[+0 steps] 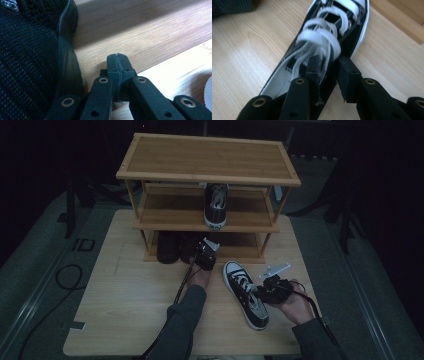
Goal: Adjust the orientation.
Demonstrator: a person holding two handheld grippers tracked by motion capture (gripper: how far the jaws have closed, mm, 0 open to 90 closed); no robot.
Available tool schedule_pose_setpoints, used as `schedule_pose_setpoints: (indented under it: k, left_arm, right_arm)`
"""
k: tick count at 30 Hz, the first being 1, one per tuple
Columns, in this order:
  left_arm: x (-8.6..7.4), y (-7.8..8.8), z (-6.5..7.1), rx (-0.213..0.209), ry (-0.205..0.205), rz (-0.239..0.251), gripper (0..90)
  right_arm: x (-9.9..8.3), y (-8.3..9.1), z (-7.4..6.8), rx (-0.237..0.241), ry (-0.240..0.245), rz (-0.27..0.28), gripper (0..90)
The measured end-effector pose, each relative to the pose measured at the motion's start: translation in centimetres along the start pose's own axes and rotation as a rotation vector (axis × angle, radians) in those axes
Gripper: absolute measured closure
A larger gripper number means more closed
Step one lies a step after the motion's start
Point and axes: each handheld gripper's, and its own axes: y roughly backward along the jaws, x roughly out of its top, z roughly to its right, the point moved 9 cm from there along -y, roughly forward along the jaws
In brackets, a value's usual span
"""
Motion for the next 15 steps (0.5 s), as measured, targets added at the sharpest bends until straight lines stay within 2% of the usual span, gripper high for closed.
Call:
schedule_pose_setpoints:
  k: [3, 6, 9, 11, 14, 15]
  left_arm:
    - [0.0, 0.0, 0.0, 0.0, -0.001, 0.0, 90.0]
    - [0.0, 0.0, 0.0, 0.0, 0.0, 0.0, 90.0]
    - [0.0, 0.0, 0.0, 0.0, 0.0, 0.0, 90.0]
    - [0.0, 0.0, 0.0, 0.0, 0.0, 0.0, 90.0]
    - [0.0, 0.0, 0.0, 0.0, 0.0, 0.0, 90.0]
    - [0.0, 0.0, 0.0, 0.0, -0.001, 0.0, 90.0]
  right_arm:
    - [-0.4, -0.2, 0.0, -0.009, -0.038, -0.007, 73.1]
    - [-0.5, -0.5, 0.1, -0.018, -0.054, -0.016, 74.0]
    - [-0.2, -1.2, 0.1, -0.026, -0.072, -0.019, 83.0]
    - [-0.1, -1.5, 0.4, -0.037, -0.069, -0.021, 86.1]
    - [0.1, -1.7, 1.1, -0.055, -0.068, -0.019, 86.1]
    - [0.2, -1.7, 1.5, -0.056, -0.05, -0.005, 86.1]
